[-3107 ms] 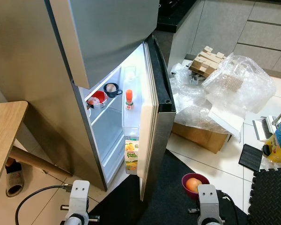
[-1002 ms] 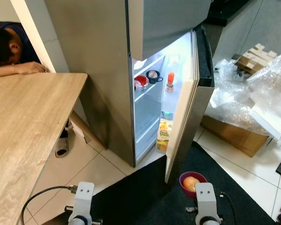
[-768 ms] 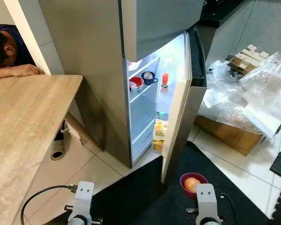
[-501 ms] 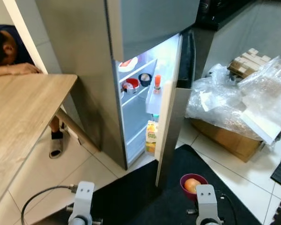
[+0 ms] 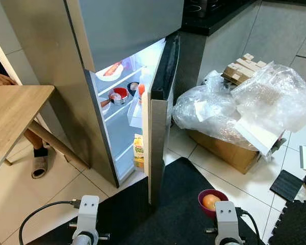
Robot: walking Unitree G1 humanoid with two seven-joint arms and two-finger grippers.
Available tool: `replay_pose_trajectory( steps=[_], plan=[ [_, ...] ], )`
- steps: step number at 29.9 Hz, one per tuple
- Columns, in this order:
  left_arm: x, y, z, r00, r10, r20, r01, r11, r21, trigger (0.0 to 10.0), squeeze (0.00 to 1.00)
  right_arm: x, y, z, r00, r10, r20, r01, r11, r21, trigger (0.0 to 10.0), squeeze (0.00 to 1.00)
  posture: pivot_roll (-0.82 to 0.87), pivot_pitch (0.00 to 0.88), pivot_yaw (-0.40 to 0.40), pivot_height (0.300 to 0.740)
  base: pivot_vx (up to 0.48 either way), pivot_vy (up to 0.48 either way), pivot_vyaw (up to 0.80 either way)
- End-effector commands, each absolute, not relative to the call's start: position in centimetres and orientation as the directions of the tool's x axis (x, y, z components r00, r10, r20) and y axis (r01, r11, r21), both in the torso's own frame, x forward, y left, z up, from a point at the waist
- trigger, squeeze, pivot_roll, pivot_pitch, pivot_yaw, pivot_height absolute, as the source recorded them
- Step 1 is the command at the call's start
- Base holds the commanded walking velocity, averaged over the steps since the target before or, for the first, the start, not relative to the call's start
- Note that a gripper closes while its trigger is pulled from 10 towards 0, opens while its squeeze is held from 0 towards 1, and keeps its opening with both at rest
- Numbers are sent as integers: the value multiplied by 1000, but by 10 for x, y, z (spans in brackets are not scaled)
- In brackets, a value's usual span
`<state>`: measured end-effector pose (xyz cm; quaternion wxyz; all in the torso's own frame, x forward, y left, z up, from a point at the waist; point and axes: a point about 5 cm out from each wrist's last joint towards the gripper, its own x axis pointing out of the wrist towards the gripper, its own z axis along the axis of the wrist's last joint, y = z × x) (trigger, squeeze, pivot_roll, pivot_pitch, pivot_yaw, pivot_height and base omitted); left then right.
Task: Restocking fridge
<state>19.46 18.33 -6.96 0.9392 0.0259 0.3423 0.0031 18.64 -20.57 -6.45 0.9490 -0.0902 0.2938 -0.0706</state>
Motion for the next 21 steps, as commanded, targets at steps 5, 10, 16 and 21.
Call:
replay_pose_trajectory(
  steps=[5, 10, 16, 21],
  plan=[
    [197, 188, -68, 772, 50, -634, -23, 998, 51, 10000, 0, 191, -203, -61, 832, -185, -523, 90, 975, -203, 10000, 0, -131, 73, 18, 731, 0, -48, 0],
    [198, 187, -67, 775, 49, -630, -24, 999, 48, 10000, 0, 192, -204, -61, 833, -187, -521, 92, 975, -203, 10000, 0, -130, 74, 18, 731, 0, -244, 0],
    [201, 188, -64, 789, 72, -611, -58, 997, 43, 10000, 0, 192, -204, -61, 834, -187, -520, 91, 975, -204, 10000, 0, -128, 75, 17, 731, 0, 0, 0],
    [204, 189, -62, 796, 69, -602, -52, 998, 46, 10000, 0, 192, -203, -61, 834, -185, -519, 90, 975, -203, 10000, 0, -127, 77, 16, 731, 0, 0, 0]
  ],
)
